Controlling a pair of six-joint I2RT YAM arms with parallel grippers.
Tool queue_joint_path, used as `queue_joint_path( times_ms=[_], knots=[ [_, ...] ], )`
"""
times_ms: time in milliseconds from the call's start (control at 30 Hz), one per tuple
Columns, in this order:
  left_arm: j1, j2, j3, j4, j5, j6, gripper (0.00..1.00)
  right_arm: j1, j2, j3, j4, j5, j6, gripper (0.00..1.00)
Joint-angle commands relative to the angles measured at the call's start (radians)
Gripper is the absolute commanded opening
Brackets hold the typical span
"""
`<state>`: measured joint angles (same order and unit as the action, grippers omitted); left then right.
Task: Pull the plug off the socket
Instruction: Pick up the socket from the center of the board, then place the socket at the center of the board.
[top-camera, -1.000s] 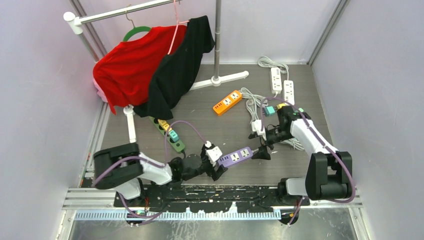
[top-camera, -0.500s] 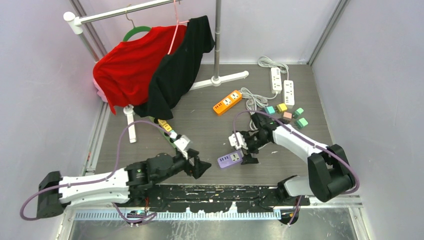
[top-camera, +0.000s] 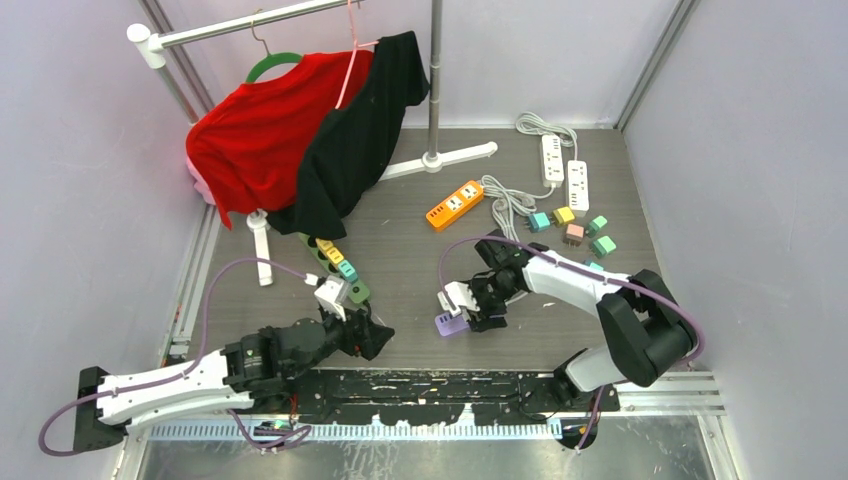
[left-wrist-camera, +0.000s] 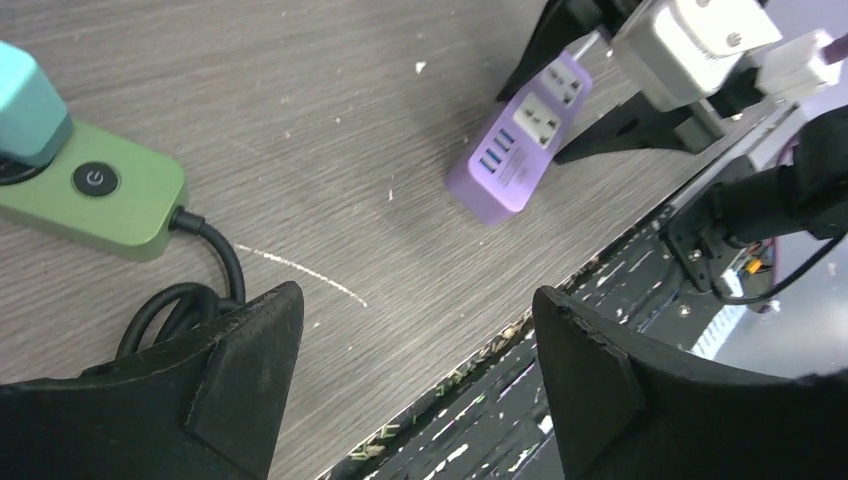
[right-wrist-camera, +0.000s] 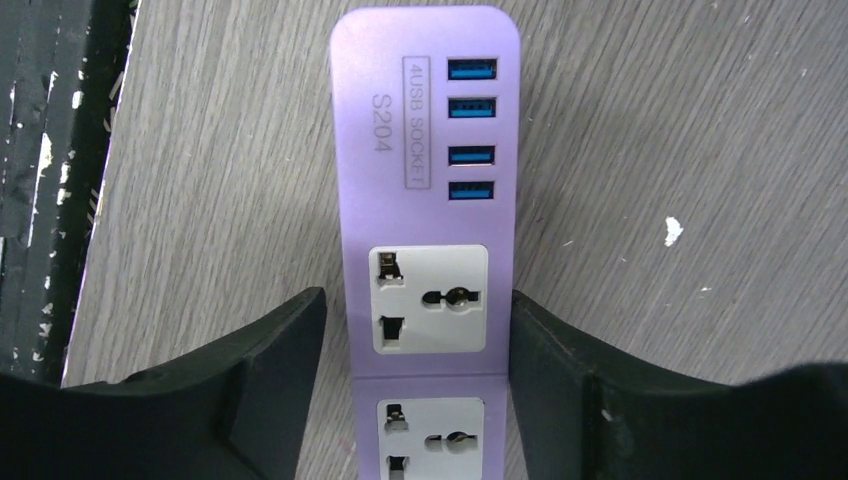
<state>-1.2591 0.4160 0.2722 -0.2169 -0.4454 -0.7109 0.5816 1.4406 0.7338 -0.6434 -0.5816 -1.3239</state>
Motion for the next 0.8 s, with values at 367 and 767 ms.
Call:
queue_joint_path(
  times_ms=[367, 767],
  knots=[
    [-0.002, 0.032, -0.005, 0.043, -0.019, -0.036, 0.83, -0.067, -0.061, 0.168, 0.009, -0.041, 0.344, 0.07],
    [-0.002, -0.027, -0.044, 0.037, -0.013, -0.043, 0.83, -0.395, -0.138, 0.32, 0.279, 0.051, 1.068, 0.04]
  ],
)
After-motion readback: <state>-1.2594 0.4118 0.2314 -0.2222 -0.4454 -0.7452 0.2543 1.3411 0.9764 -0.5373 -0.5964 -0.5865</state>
